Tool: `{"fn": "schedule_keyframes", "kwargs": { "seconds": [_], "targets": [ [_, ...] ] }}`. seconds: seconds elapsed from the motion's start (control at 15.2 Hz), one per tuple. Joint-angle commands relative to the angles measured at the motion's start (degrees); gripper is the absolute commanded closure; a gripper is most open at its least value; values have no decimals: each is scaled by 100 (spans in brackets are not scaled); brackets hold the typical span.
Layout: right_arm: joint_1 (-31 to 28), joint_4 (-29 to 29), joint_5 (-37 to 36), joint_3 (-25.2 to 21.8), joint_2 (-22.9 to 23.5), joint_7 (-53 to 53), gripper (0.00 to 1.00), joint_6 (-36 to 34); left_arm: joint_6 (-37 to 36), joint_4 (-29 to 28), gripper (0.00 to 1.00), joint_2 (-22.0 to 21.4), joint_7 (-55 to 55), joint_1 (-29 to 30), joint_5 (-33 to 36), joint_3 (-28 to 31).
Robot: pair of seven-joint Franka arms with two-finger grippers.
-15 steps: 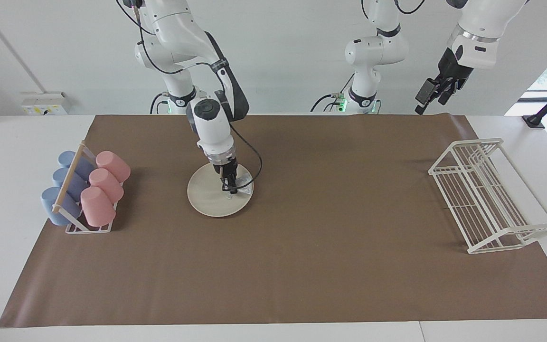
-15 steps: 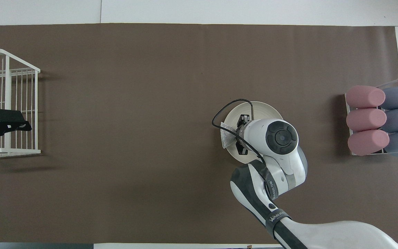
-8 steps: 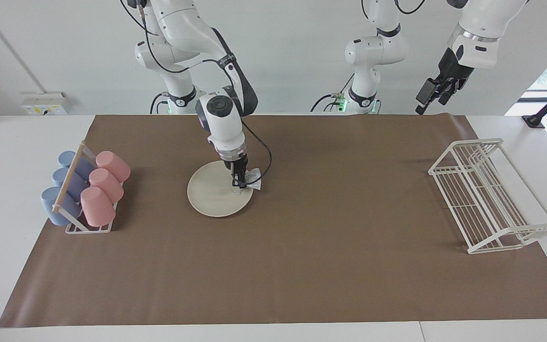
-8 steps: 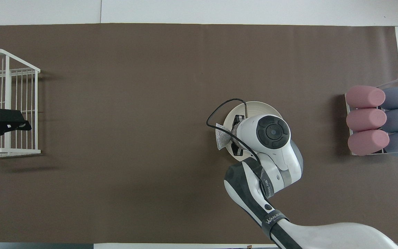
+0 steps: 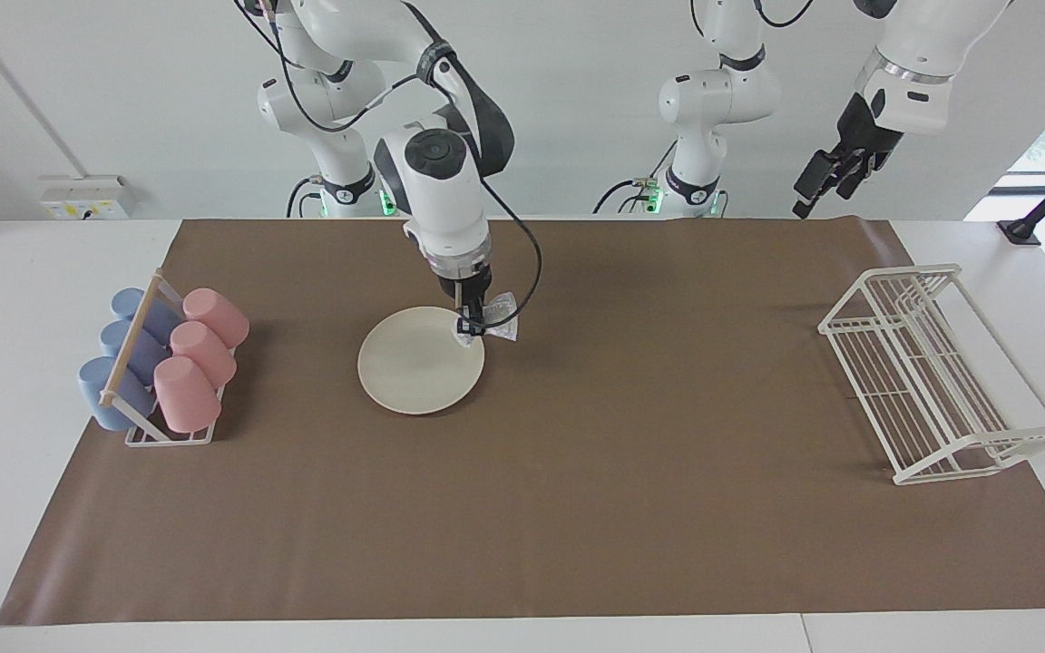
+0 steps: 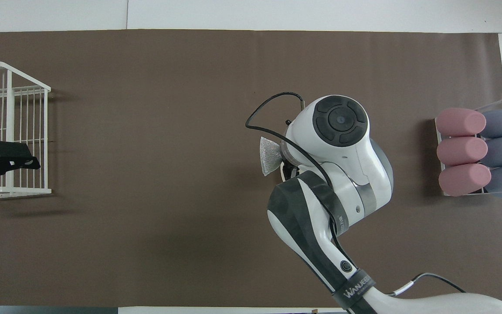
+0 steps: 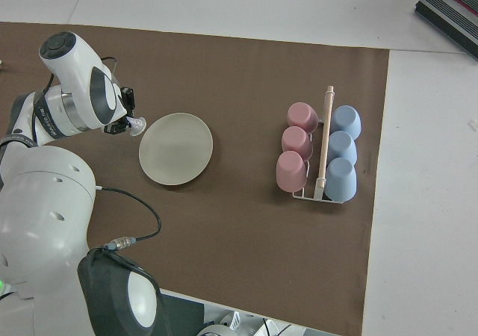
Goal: Wipe plate with sponge
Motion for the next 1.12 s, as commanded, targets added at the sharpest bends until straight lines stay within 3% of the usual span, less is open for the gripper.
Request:
{"fn": "schedule_keyframes", "kwargs": {
  "seconds": [0.0,0.39,0.79,1.05],
  "targets": [
    [510,805,-377,25,386,887,100,-492,-7,-207,0,-217,192,23,-637,26],
    [969,2096,-431,25,922,1848,100,-1432,923,-883,0,-253,1166,85,-2597,193],
    [1004,2221,-466,16,949,1919,100,-1881,1320,-1630,0,19,2765,-2,-4636,193],
    [1004,2257,-466,16,940,1945,100,-1890,1303,-1763,0,598,3848,-362,-5648,193]
  ]
}}
